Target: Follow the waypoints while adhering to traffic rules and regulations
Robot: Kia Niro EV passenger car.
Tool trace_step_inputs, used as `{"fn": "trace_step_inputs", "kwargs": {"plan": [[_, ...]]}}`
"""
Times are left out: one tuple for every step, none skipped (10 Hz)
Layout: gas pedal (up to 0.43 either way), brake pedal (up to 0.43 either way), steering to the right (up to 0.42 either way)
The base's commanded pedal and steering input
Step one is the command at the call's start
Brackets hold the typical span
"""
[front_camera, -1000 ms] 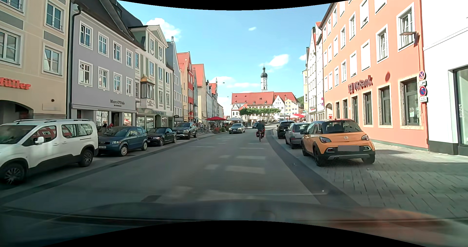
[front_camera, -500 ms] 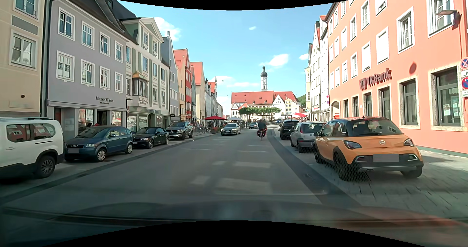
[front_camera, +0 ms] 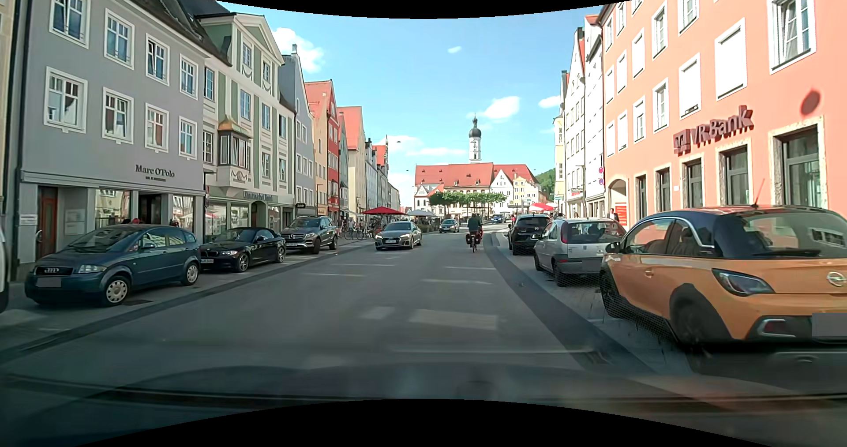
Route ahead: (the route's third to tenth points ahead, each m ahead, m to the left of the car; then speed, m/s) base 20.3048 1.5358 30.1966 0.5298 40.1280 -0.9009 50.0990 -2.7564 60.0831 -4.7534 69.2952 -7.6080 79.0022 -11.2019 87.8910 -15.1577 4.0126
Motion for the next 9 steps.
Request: {"fn": "trace_step_inputs", "kwargs": {"plan": [[0.047,0.006,0.024],[0.047,0.006,0.023],[0.047,0.006,0.019],[0.047,0.006,0.015],[0.047,0.006,0.011],[0.047,0.006,0.01],[0.047,0.006,0.008],[0.047,0.006,0.008],[0.047,0.006,0.008]]}}
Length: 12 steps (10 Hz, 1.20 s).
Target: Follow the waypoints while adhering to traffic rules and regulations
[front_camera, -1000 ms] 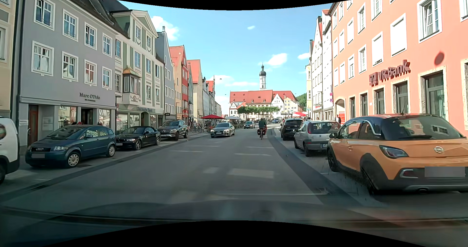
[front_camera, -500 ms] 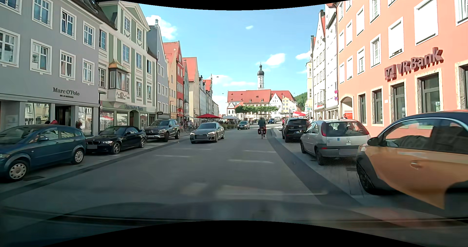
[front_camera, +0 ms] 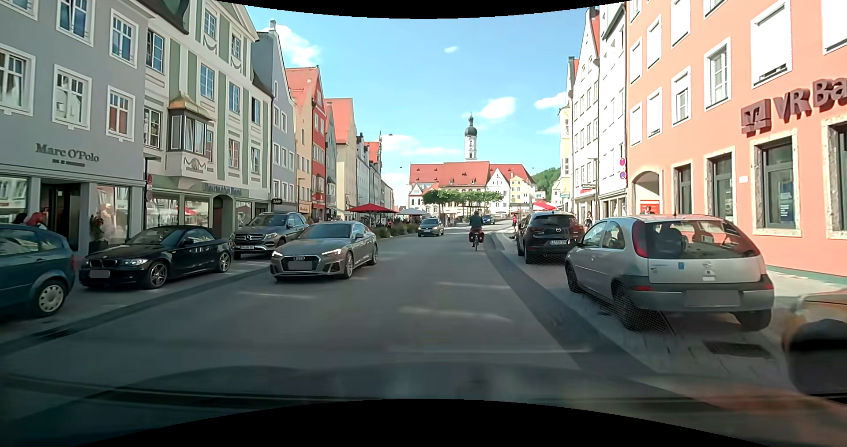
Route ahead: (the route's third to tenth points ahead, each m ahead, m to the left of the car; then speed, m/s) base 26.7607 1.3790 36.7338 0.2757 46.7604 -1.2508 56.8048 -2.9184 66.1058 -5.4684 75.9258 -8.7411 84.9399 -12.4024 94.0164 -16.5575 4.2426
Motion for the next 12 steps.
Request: {"fn": "trace_step_inputs", "kwargs": {"plan": [[0.047,0.006,0.012],[0.047,0.006,0.014],[0.047,0.006,0.015],[0.047,0.006,0.017],[0.047,0.006,0.015],[0.047,0.006,0.011],[0.047,0.006,0.009],[0.047,0.006,0.006],[0.047,0.006,0.004],[0.047,0.006,0.003],[0.047,0.006,0.004],[0.047,0.006,0.004]]}}
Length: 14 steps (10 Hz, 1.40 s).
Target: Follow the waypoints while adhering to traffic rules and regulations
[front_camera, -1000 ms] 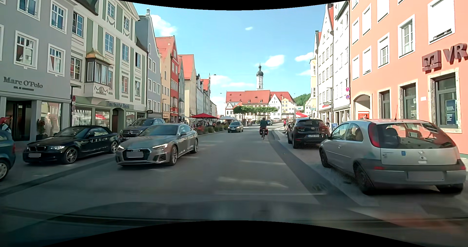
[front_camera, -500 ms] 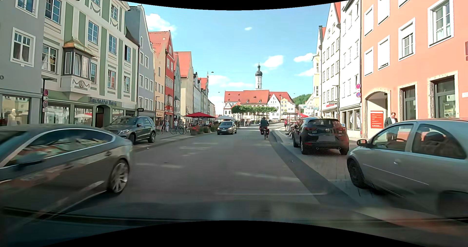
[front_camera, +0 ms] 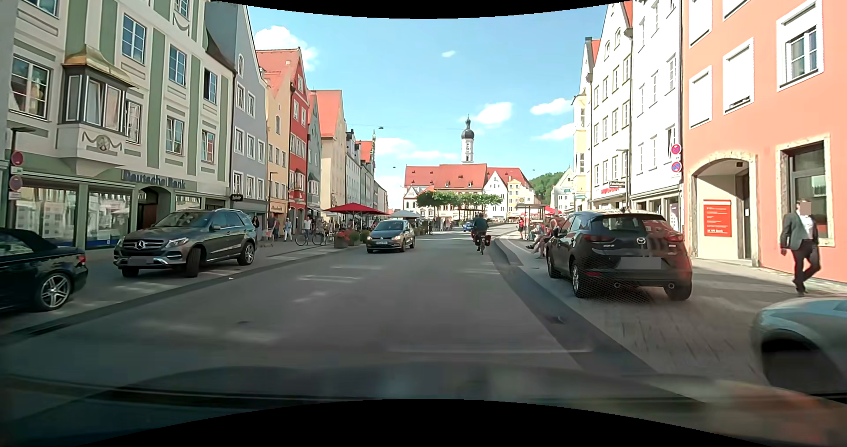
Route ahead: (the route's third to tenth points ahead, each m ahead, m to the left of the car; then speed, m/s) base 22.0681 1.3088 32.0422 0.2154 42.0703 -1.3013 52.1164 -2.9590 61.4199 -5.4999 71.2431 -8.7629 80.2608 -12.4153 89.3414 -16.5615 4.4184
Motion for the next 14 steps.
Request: {"fn": "trace_step_inputs", "kwargs": {"plan": [[0.047,0.006,0.005],[0.047,0.006,0.01],[0.047,0.006,0.01],[0.047,0.006,0.009],[0.047,0.006,0.008],[0.047,0.006,0.005],[0.047,0.006,0.003],[0.047,0.006,0.004],[0.047,0.006,0.006],[0.047,0.006,0.007],[0.047,0.006,0.006],[0.047,0.006,0.006],[0.047,0.006,0.007],[0.047,0.006,0.011]]}}
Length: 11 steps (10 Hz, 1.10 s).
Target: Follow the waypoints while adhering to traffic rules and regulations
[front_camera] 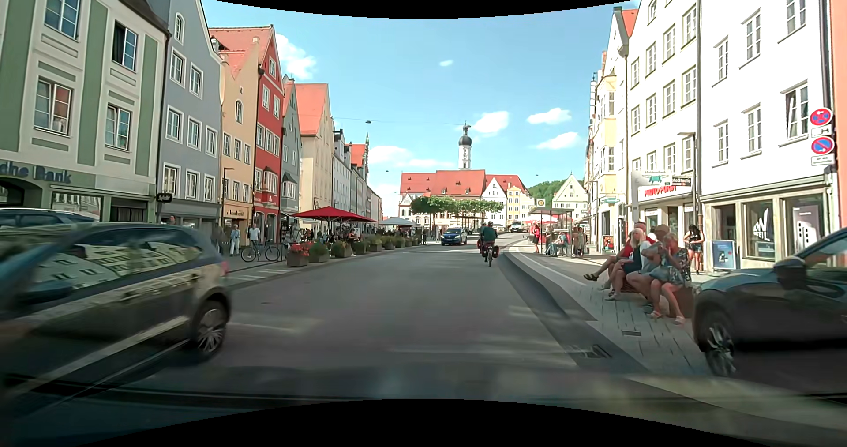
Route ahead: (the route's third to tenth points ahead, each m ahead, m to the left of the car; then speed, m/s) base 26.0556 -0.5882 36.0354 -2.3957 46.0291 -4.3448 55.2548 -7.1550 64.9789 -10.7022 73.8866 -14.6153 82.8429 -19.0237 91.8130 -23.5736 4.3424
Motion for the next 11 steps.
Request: {"fn": "trace_step_inputs", "kwargs": {"plan": [[0.047,0.006,0.02],[0.047,0.006,0.025],[0.047,0.006,0.024],[0.047,0.006,0.025],[0.047,0.006,0.025],[0.047,0.006,0.024],[0.047,0.006,0.023],[0.047,0.006,0.023],[0.047,0.006,0.025],[0.047,0.006,0.031],[0.047,0.006,0.037]]}}
